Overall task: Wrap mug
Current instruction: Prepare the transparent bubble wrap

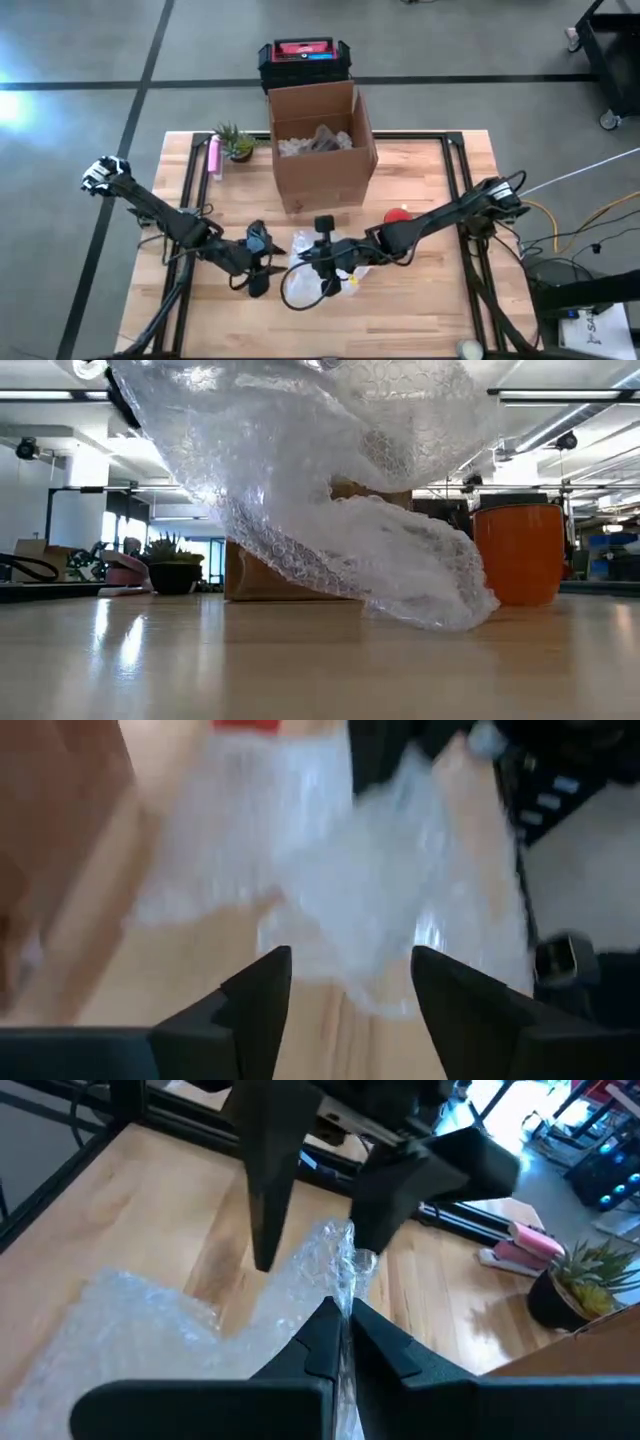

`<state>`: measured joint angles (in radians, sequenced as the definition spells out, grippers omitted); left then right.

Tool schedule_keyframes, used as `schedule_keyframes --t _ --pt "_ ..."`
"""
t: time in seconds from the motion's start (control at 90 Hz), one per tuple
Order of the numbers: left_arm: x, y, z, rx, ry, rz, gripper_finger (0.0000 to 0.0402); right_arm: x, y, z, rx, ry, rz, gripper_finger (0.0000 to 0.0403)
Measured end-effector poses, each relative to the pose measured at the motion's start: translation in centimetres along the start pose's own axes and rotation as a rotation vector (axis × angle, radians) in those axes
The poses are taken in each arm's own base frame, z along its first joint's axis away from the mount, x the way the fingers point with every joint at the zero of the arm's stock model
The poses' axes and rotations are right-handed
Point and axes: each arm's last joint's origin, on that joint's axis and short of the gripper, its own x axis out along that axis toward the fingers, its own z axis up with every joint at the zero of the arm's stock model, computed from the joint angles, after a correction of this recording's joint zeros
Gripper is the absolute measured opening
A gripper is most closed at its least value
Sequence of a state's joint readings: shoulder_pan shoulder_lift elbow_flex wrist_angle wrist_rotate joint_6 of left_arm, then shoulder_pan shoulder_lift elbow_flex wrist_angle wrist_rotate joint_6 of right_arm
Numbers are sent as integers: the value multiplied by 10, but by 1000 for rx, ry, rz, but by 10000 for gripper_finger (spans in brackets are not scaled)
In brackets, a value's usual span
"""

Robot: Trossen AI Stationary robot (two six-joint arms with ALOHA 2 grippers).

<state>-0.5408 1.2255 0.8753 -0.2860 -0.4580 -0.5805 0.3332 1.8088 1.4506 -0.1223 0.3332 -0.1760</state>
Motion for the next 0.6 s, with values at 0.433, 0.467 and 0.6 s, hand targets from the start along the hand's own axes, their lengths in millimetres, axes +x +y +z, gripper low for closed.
schedule_keyframes --t 0.433,0.467,0.6 --pt "26 -3 0 113 -42 10 79 0 0 0 23 0 0 0" --pt "26 -3 0 114 -44 13 50 0 0 0 28 0 0 0" --pt "25 -3 1 110 -46 12 13 0 0 0 41 4 1 9"
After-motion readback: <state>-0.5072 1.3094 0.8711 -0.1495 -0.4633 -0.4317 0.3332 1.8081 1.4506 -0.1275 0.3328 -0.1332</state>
